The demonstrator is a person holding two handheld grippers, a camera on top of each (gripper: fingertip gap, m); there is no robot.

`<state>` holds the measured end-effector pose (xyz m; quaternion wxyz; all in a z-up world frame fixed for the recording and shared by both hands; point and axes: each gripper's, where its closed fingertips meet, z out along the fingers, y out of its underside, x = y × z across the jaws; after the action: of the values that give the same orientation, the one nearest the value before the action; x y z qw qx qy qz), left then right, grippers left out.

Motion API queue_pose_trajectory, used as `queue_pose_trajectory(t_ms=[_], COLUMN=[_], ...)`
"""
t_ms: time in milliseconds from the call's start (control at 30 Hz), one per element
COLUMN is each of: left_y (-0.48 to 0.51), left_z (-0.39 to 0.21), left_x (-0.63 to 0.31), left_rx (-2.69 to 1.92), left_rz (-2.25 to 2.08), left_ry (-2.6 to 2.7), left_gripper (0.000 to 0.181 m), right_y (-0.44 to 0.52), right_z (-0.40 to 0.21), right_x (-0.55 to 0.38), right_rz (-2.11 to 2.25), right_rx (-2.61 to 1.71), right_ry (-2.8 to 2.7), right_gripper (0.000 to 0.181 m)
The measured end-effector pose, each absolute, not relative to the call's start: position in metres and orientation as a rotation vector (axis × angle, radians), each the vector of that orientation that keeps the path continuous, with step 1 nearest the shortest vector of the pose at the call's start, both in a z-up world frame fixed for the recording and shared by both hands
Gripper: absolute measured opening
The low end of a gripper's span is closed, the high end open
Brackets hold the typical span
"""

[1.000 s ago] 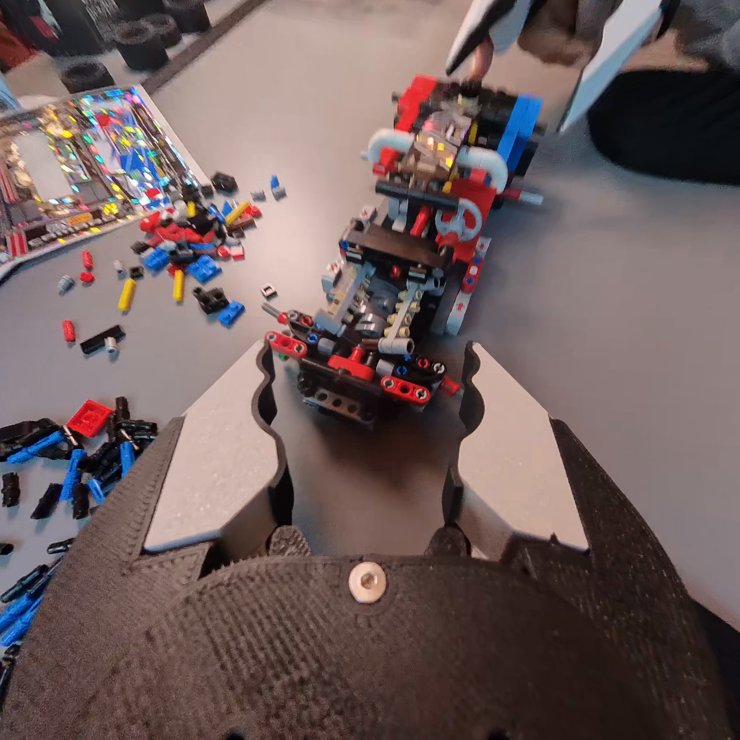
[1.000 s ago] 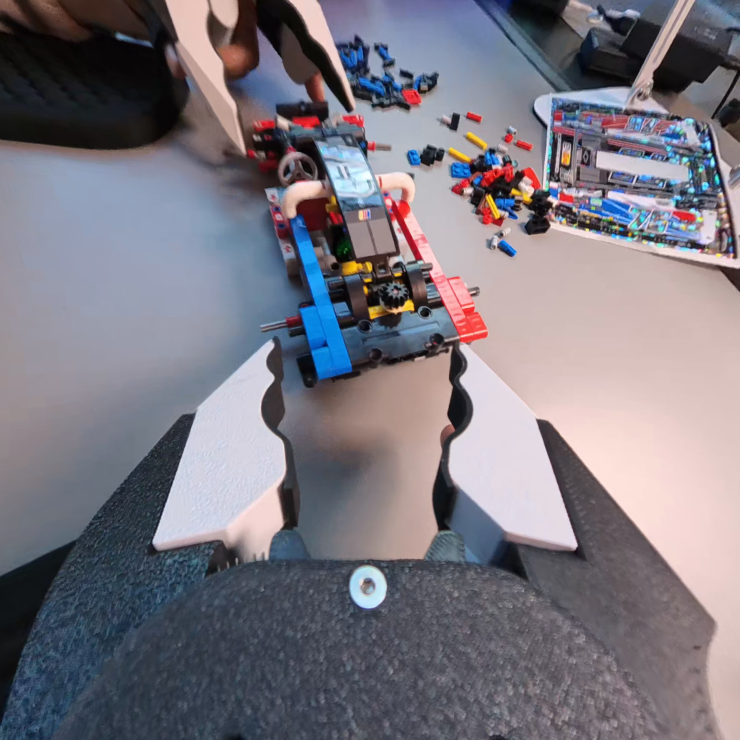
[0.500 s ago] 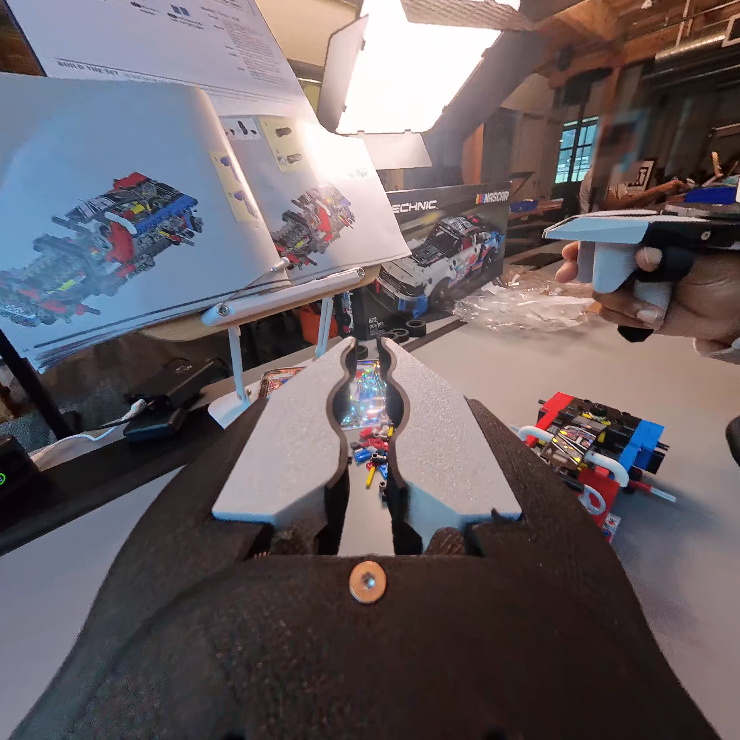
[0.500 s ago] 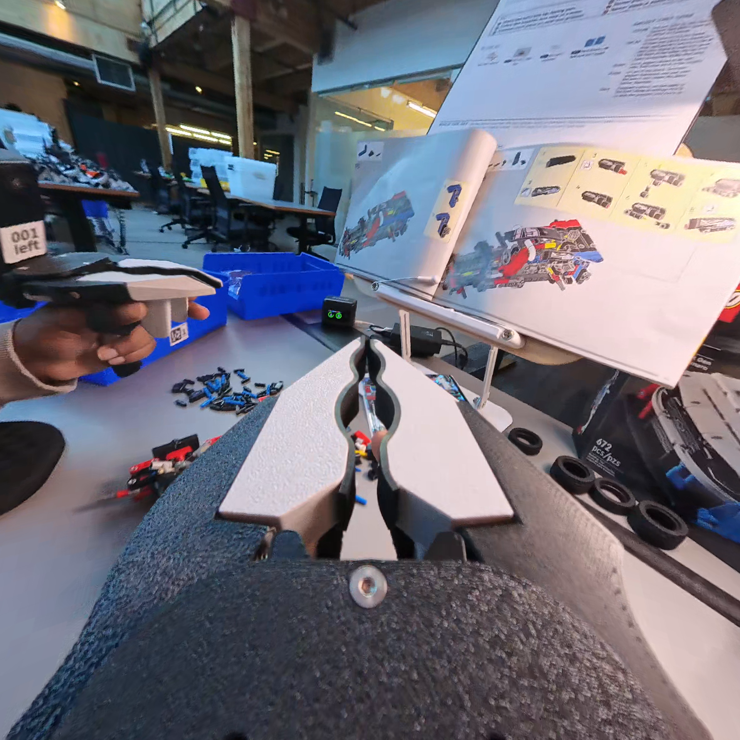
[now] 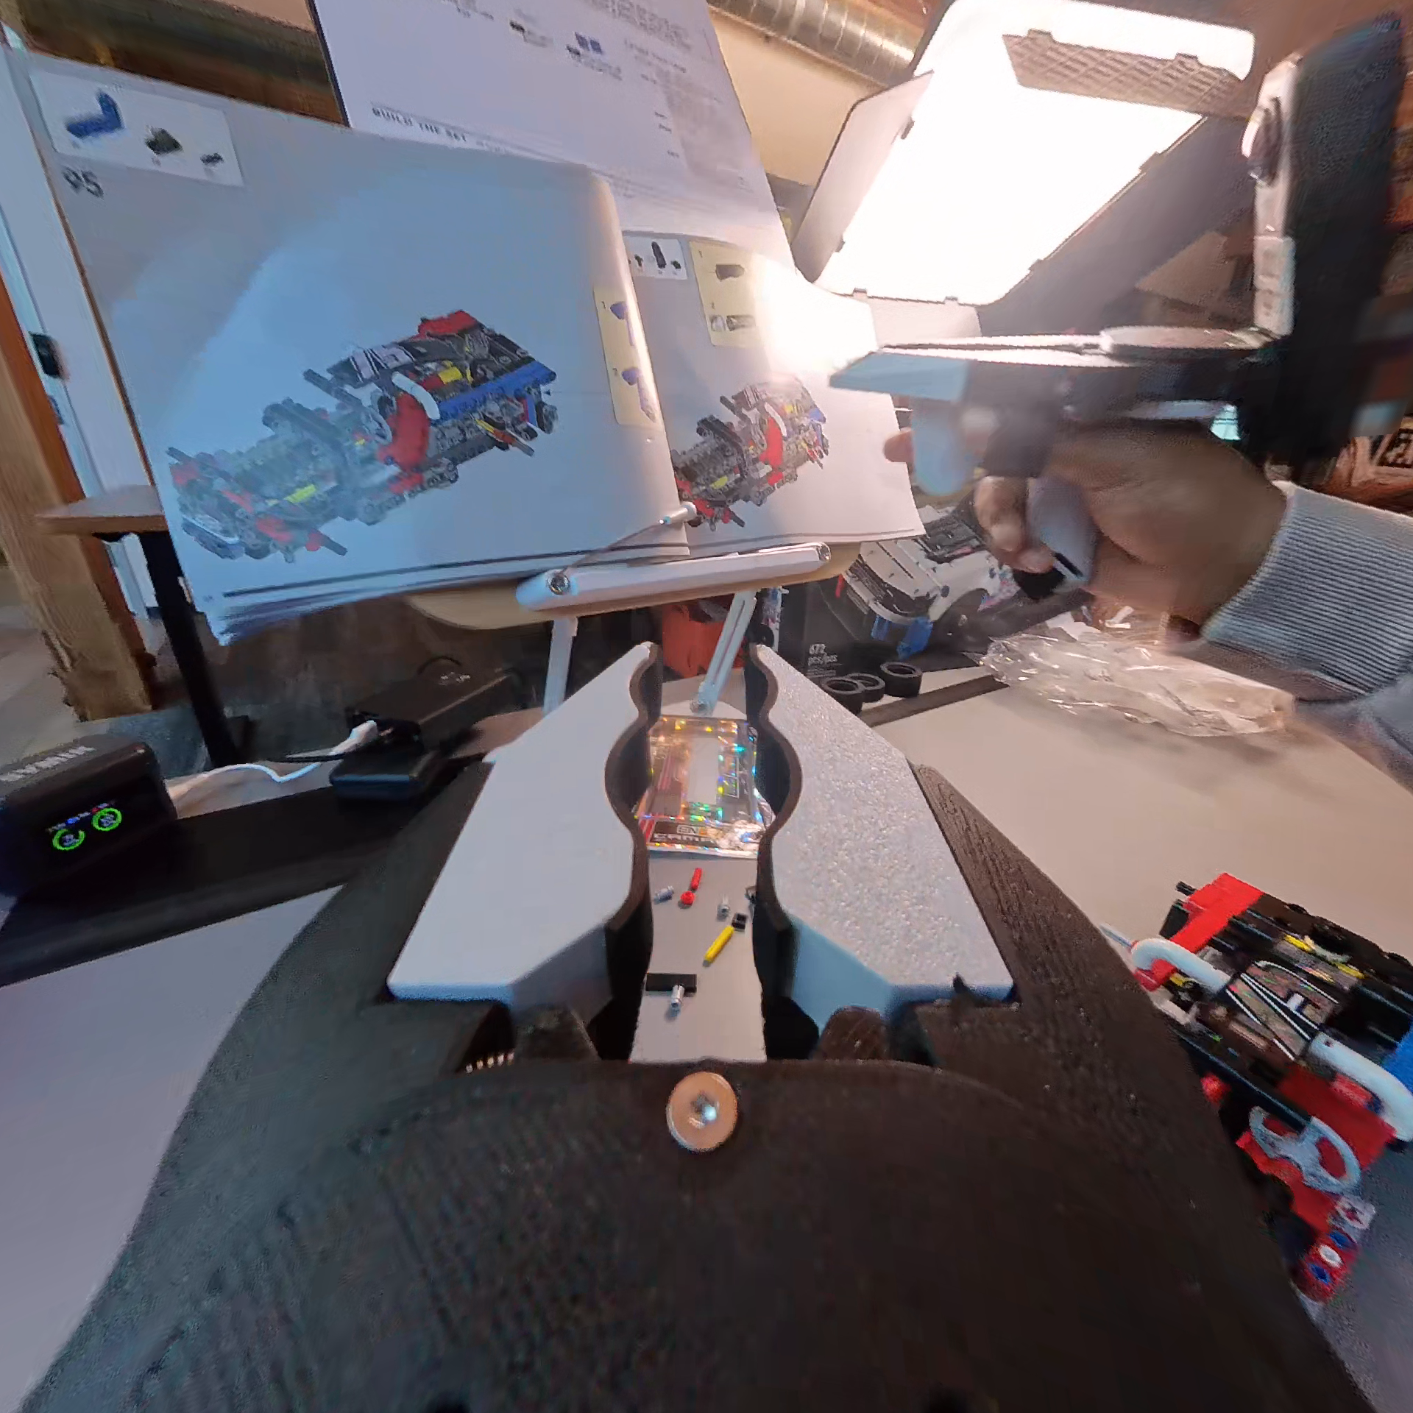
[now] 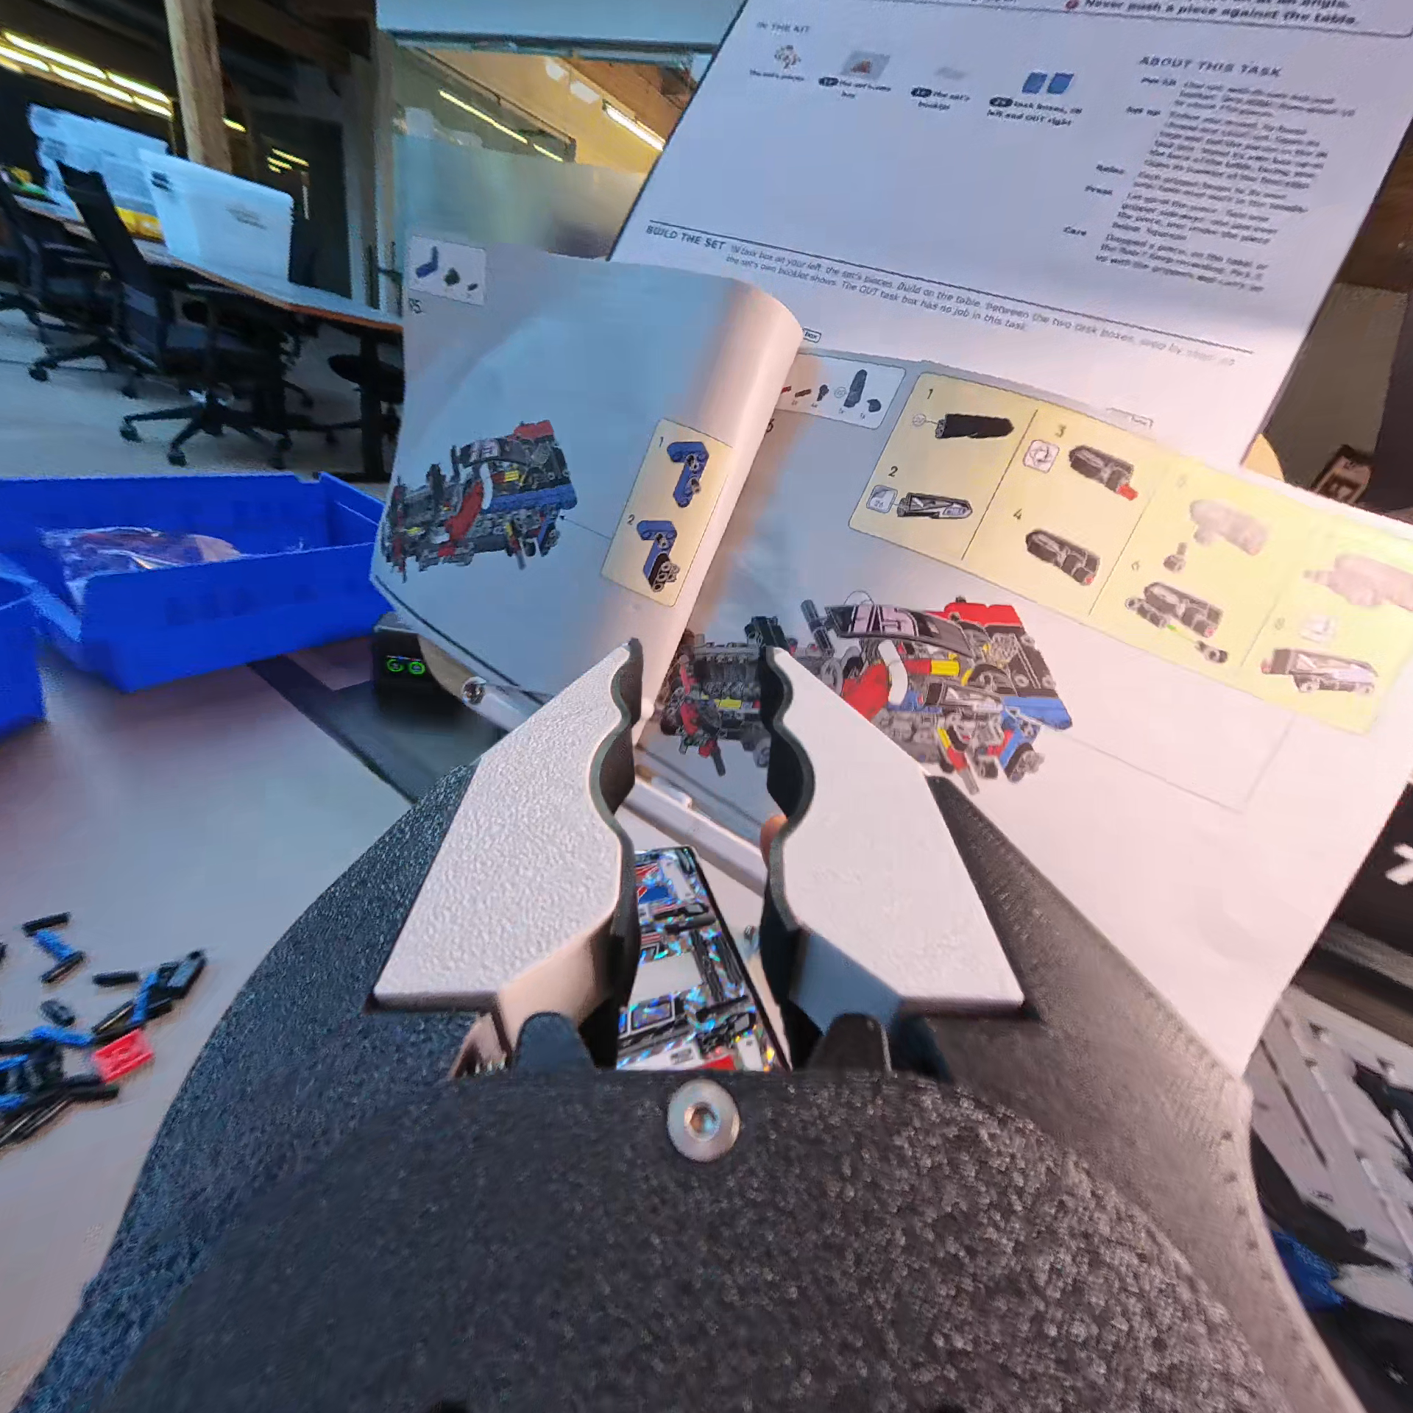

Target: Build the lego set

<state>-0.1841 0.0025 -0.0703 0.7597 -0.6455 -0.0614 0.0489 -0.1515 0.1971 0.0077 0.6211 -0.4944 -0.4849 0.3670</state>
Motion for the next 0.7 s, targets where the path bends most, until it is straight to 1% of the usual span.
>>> queue_pose_trajectory(t_ms=[200, 333, 467, 533, 700], left_y=[0.008, 0.011, 0.016, 0.017, 0.02], left_z=[-0.105, -0.121, -0.128, -0.132, -0.136], left_x=[-0.168, -0.154, -0.148, -0.146, -0.142], left_rx=[-1.493, -1.54, -1.56, -1.575, -1.587], left_rz=[0.07, 0.065, 0.057, 0.047, 0.046], left_ry=[-0.08, 0.002, 0.045, 0.054, 0.084], left_gripper=[0.024, 0.025, 0.025, 0.025, 0.025], right_y=[0.22, 0.234, 0.226, 0.223, 0.217], right_z=[0.038, 0.056, 0.056, 0.047, 0.039], right_x=[-0.215, -0.241, -0.263, -0.273, -0.286], right_rz=[0.762, 0.737, 0.757, 0.676, 0.675], right_rx=[-1.084, -1.08, -1.076, -1.076, -1.09], right_ry=[-1.131, -1.116, -1.154, -1.19, -1.19], right_gripper=[0.026, 0.019, 0.007, 0.0, 0.0])
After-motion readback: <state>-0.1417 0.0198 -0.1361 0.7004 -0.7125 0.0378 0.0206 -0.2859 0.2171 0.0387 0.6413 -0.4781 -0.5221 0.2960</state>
